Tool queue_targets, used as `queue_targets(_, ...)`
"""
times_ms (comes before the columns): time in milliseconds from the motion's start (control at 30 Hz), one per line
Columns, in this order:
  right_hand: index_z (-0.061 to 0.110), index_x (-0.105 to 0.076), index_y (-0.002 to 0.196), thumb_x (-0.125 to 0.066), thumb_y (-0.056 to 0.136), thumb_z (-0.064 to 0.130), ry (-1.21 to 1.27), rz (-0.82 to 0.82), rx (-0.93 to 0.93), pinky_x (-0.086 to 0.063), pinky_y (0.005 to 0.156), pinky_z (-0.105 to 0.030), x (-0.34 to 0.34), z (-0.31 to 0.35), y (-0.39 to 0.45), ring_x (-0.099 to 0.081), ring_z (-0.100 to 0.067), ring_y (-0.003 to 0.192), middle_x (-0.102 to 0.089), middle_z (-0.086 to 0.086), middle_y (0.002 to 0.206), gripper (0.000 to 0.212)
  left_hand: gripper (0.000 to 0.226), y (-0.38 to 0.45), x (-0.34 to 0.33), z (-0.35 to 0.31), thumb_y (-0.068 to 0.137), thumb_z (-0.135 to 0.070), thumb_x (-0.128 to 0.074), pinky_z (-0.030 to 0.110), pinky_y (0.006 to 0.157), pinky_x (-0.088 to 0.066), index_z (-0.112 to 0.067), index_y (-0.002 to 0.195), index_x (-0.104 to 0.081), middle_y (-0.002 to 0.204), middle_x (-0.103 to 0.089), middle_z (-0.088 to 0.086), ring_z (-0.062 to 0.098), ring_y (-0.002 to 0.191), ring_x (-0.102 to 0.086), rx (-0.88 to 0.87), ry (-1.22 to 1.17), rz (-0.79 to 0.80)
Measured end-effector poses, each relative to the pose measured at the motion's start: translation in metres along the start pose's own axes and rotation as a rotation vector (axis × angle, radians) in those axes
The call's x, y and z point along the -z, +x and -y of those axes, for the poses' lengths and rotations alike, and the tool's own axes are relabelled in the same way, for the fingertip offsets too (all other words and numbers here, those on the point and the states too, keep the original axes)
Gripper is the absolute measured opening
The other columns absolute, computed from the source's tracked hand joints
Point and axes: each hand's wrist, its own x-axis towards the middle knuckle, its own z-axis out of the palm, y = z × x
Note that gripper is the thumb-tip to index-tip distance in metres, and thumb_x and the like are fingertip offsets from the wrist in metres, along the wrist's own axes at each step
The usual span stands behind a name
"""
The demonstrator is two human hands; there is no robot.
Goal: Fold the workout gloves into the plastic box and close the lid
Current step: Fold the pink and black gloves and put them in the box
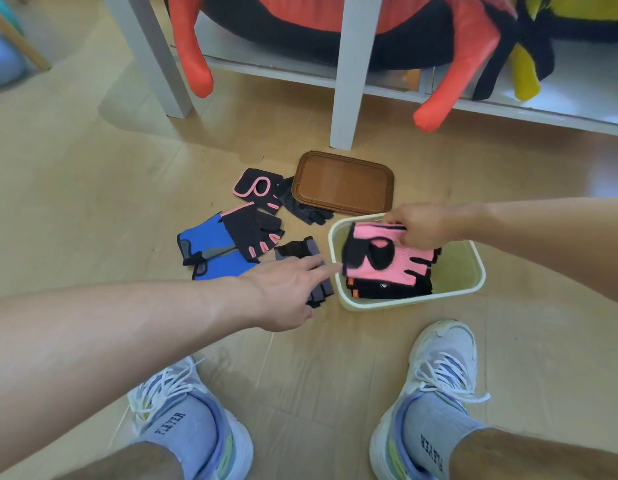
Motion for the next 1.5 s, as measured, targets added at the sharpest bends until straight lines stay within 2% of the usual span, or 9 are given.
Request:
queue_targets(300, 0.028, -0.06, 0.092, -0.04, 0.098, -0.002, 0.075, 0.149, -0.08, -0.039, 0.058, -0.025, -0.036, -0.007, 0.028, -0.053, -0.016, 0.081, -0.059, 0.009, 0.083, 0.036, 0.078, 0.016, -0.008, -0.01, 0.1, -0.027, -0.05, 0.042, 0.12, -0.033, -0.034, 0.164, -0.005, 0.173, 0.01, 0.001, 0.025, 0.158, -0.014, -0.013, 0.106, 0.086)
queue_targets(433, 0.02, -0.067, 0.112, -0.04, 0.102, 0.004, 0.034, 0.198, -0.108, -0.045, 0.066, -0.025, -0.041, 0.0, 0.036, -0.057, -0.022, 0.093, -0.067, 0.001, 0.099, 0.033, 0.08, 0.018, -0.012, -0.007, 0.099, -0.026, -0.052, 0.044, 0.12, -0.035, -0.036, 0.163, -0.005, 0.172, 0.015, -0.001, 0.024, 0.158, -0.011, -0.009, 0.101, 0.079)
queue_targets(600, 0.011, -0.066, 0.11, -0.052, 0.095, 0.01, -0.401, -0.013, -0.188, -0.051, 0.074, -0.036, -0.061, 0.002, 0.028, -0.063, -0.028, 0.092, -0.069, -0.009, 0.112, 0.021, 0.082, 0.017, -0.017, -0.002, 0.099, -0.028, -0.053, 0.043, 0.123, -0.03, -0.037, 0.163, -0.003, 0.173, 0.014, -0.002, 0.023, 0.159, -0.008, -0.02, 0.092, 0.074)
queue_targets(733, 0.015, -0.048, 0.132, -0.058, 0.09, 0.014, -0.55, -0.269, -0.078, -0.041, 0.072, -0.037, -0.075, -0.001, 0.024, -0.061, -0.029, 0.113, -0.058, -0.006, 0.128, 0.044, 0.082, 0.014, -0.021, 0.0, 0.1, -0.029, -0.054, 0.041, 0.123, -0.03, -0.036, 0.164, -0.003, 0.172, 0.016, -0.004, 0.022, 0.159, -0.008, -0.027, 0.091, 0.064)
queue_targets(867, 0.021, -0.047, 0.136, -0.053, 0.094, 0.029, -0.353, -0.282, 0.006, -0.051, 0.08, -0.037, -0.082, 0.001, 0.024, -0.062, -0.027, 0.115, -0.062, -0.001, 0.13, 0.043, 0.082, 0.015, -0.022, 0.0, 0.1, -0.03, -0.054, 0.042, 0.122, -0.031, -0.036, 0.164, -0.003, 0.172, 0.015, -0.005, 0.021, 0.159, -0.008, -0.035, 0.094, 0.062)
queue_targets(1033, 0.027, -0.038, 0.147, -0.061, 0.091, 0.053, -0.19, -0.273, -0.017, -0.052, 0.083, -0.036, -0.085, 0.016, 0.02, -0.064, -0.025, 0.118, -0.065, 0.004, 0.132, 0.065, 0.081, 0.016, -0.021, -0.002, 0.1, -0.03, -0.053, 0.043, 0.123, -0.031, -0.035, 0.164, -0.003, 0.172, 0.014, -0.005, 0.02, 0.159, -0.007, -0.044, 0.096, 0.058)
queue_targets(1133, 0.025, -0.042, 0.146, -0.069, 0.089, 0.049, -0.08, -0.268, -0.14, -0.044, 0.08, -0.034, -0.086, 0.015, 0.027, -0.062, -0.024, 0.122, -0.066, 0.006, 0.13, 0.068, 0.082, 0.016, -0.021, -0.002, 0.1, -0.031, -0.054, 0.042, 0.124, -0.029, -0.035, 0.164, -0.003, 0.172, 0.015, -0.005, 0.02, 0.16, -0.007, -0.041, 0.098, 0.062)
queue_targets(1367, 0.032, -0.043, 0.148, -0.08, 0.08, 0.043, -0.099, -0.146, -0.152, -0.052, 0.09, -0.04, -0.089, 0.007, 0.031, -0.059, -0.028, 0.122, -0.057, -0.001, 0.132, 0.078, 0.083, 0.016, -0.024, 0.0, 0.1, -0.032, -0.054, 0.042, 0.123, -0.03, -0.035, 0.164, -0.002, 0.172, 0.016, -0.006, 0.02, 0.159, -0.008, -0.043, 0.092, 0.061)
queue_targets(1500, 0.025, -0.057, 0.134, -0.078, 0.083, 0.044, -0.188, -0.133, -0.091, -0.049, 0.085, -0.038, -0.086, 0.008, 0.028, -0.054, -0.028, 0.12, -0.054, -0.003, 0.124, 0.058, 0.084, 0.016, -0.025, 0.001, 0.099, -0.032, -0.055, 0.042, 0.124, -0.028, -0.036, 0.164, -0.002, 0.172, 0.016, -0.006, 0.02, 0.16, -0.007, -0.041, 0.085, 0.064)
